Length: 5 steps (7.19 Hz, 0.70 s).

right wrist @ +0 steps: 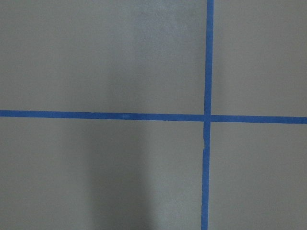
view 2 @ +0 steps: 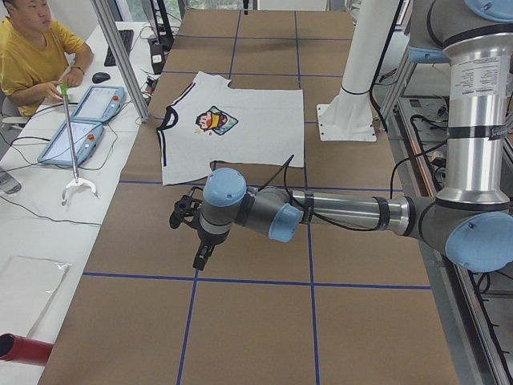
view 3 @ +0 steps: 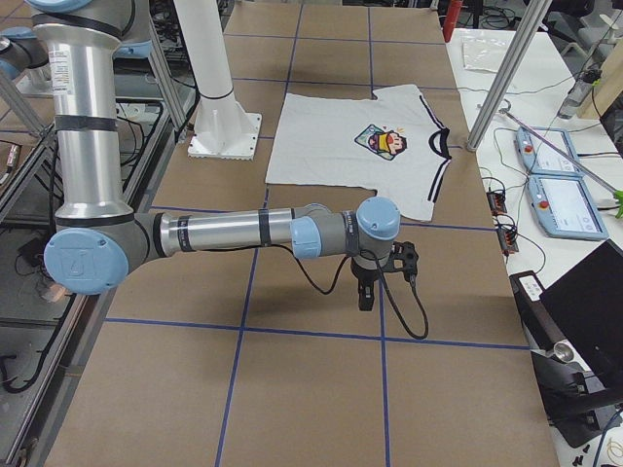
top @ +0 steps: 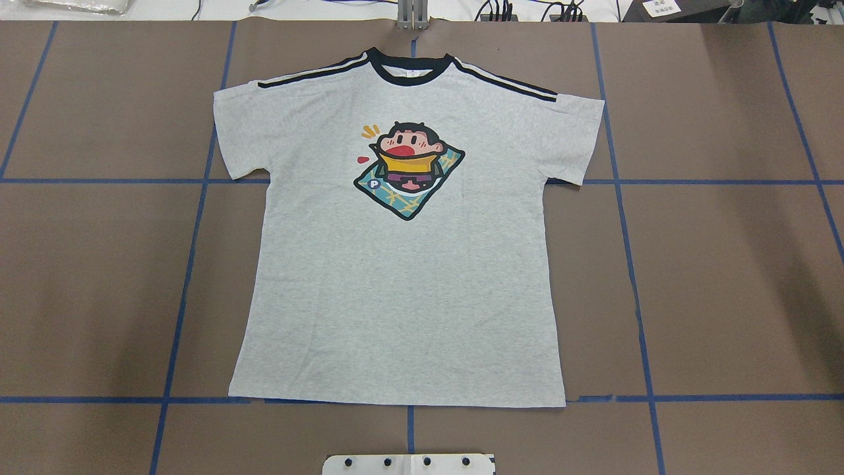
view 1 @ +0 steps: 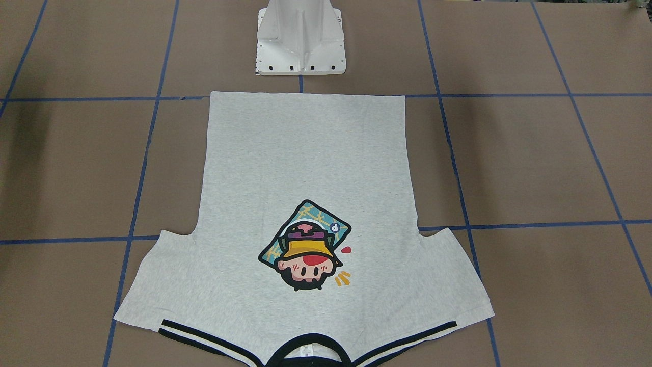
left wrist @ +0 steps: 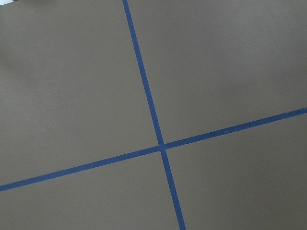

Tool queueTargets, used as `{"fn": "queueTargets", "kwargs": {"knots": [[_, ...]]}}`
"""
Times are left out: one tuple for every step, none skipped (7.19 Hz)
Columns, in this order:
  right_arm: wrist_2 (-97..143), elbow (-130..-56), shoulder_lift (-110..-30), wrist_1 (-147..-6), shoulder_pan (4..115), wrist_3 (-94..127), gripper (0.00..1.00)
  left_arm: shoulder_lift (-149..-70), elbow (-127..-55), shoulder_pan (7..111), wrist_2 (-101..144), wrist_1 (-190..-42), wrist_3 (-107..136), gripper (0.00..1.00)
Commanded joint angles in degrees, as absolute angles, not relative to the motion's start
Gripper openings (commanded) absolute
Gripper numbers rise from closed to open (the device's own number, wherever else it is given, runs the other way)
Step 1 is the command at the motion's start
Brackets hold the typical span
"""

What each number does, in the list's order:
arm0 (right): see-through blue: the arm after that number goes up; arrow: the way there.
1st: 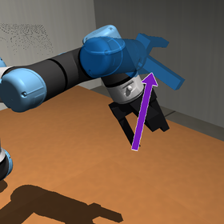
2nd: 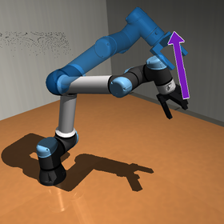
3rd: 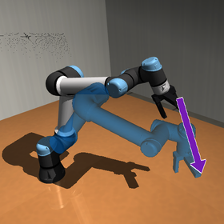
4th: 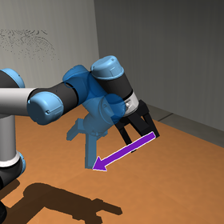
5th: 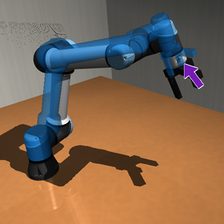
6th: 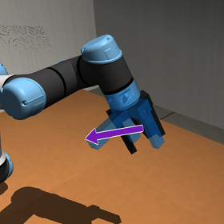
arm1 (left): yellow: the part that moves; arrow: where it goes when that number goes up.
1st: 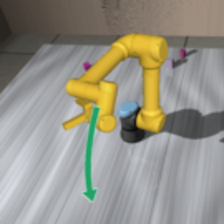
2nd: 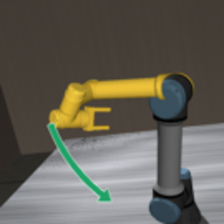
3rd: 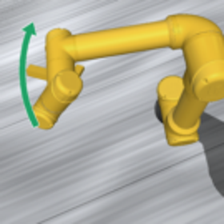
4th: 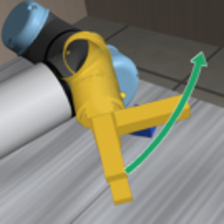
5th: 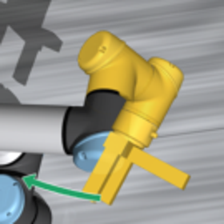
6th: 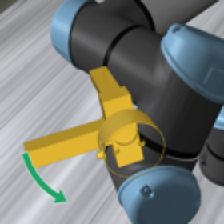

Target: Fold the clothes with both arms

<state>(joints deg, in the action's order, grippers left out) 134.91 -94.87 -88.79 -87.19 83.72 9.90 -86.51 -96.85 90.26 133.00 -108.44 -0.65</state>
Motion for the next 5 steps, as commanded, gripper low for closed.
{"fn": "queueTargets", "kwargs": {"knots": [[134.91,-94.83,-88.34,-87.19,83.76,10.45,1.0,-86.31,-96.59,90.26,132.98,-109.16,-0.27,1.0],[135.09,-95.01,-88.16,-87.19,83.76,10.63,1.0,-86.22,-96.94,90.26,133.33,-109.16,-0.26,1.0],[135.09,-94.92,-88.24,-87.19,83.67,10.55,1.0,-86.22,-96.68,90.26,133.07,-109.33,-0.35,1.0],[135.26,-94.66,-88.68,-84.75,83.58,10.63,1.0,-86.05,-96.77,90.18,133.07,-109.42,-0.44,1.0],[135.26,-93.7,-88.68,-81.25,82.54,10.9,1.0,-85.96,-97.03,90.18,133.41,-109.34,-0.35,1.0]]}}
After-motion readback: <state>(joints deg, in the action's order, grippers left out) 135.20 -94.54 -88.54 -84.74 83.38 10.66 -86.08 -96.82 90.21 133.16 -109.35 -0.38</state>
